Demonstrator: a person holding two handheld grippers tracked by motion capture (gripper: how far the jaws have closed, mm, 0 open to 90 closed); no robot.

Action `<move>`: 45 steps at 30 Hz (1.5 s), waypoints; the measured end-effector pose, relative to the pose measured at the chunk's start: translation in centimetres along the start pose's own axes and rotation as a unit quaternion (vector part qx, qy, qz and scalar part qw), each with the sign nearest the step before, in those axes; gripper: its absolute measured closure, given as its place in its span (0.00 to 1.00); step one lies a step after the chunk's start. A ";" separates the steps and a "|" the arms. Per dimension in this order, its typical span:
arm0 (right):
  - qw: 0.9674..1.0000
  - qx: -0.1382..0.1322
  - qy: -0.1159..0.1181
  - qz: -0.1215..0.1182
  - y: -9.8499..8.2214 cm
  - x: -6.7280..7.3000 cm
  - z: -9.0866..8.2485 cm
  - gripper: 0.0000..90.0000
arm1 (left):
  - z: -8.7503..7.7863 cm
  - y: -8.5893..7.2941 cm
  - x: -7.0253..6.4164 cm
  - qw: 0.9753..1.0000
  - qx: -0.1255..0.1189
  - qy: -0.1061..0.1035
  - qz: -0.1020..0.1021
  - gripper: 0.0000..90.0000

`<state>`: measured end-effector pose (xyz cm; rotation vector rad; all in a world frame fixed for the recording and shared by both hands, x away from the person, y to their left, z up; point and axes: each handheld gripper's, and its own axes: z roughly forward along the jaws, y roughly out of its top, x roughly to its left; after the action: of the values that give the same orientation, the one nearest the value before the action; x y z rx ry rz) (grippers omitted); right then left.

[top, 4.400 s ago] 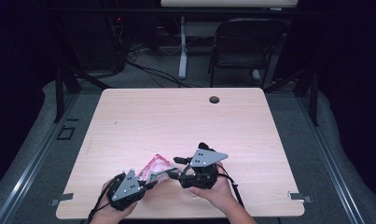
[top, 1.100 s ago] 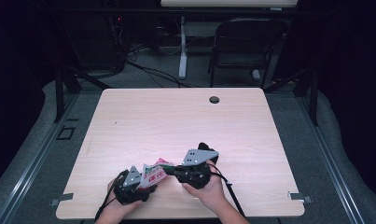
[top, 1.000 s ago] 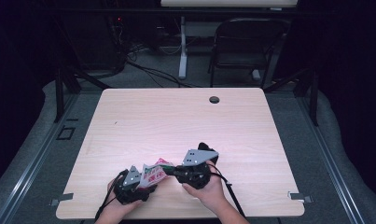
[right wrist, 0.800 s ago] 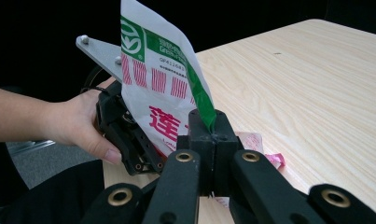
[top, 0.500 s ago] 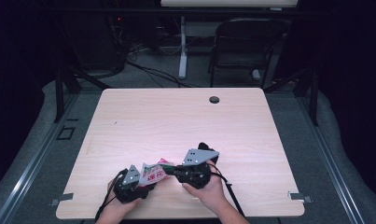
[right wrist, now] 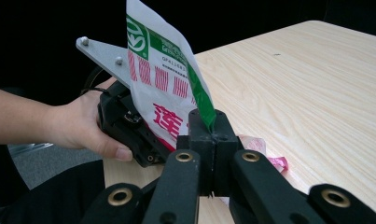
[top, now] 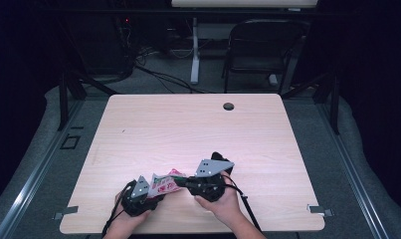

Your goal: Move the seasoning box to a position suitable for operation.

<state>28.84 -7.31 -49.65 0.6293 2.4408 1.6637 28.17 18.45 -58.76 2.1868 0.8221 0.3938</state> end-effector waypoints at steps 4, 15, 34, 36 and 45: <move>1.000 0.001 -0.001 -0.001 0.0 0.0 -0.1 1.00 | 0.0 0.2 0.1 1.000 0.001 -0.005 -0.002 0.68; 1.000 -0.010 -0.007 -0.006 -0.3 0.0 -0.6 1.00 | -0.6 0.8 -0.1 1.000 0.010 0.001 0.013 0.71; 0.999 -0.007 -0.041 -0.028 0.1 0.4 -1.6 0.80 | -2.0 1.8 -0.9 0.996 0.011 0.067 0.065 0.72; 0.999 -0.004 -0.044 -0.031 0.1 0.5 -1.8 0.77 | -2.1 1.9 -0.9 0.995 0.011 0.074 0.070 0.72; 0.997 -0.004 -0.065 -0.050 0.0 1.1 -3.1 0.74 | -2.3 2.2 -1.5 0.989 0.006 0.109 0.099 0.72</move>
<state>26.84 -9.58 -48.27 0.5849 2.3329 1.5434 26.81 17.58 -55.60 2.2713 0.7249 0.7391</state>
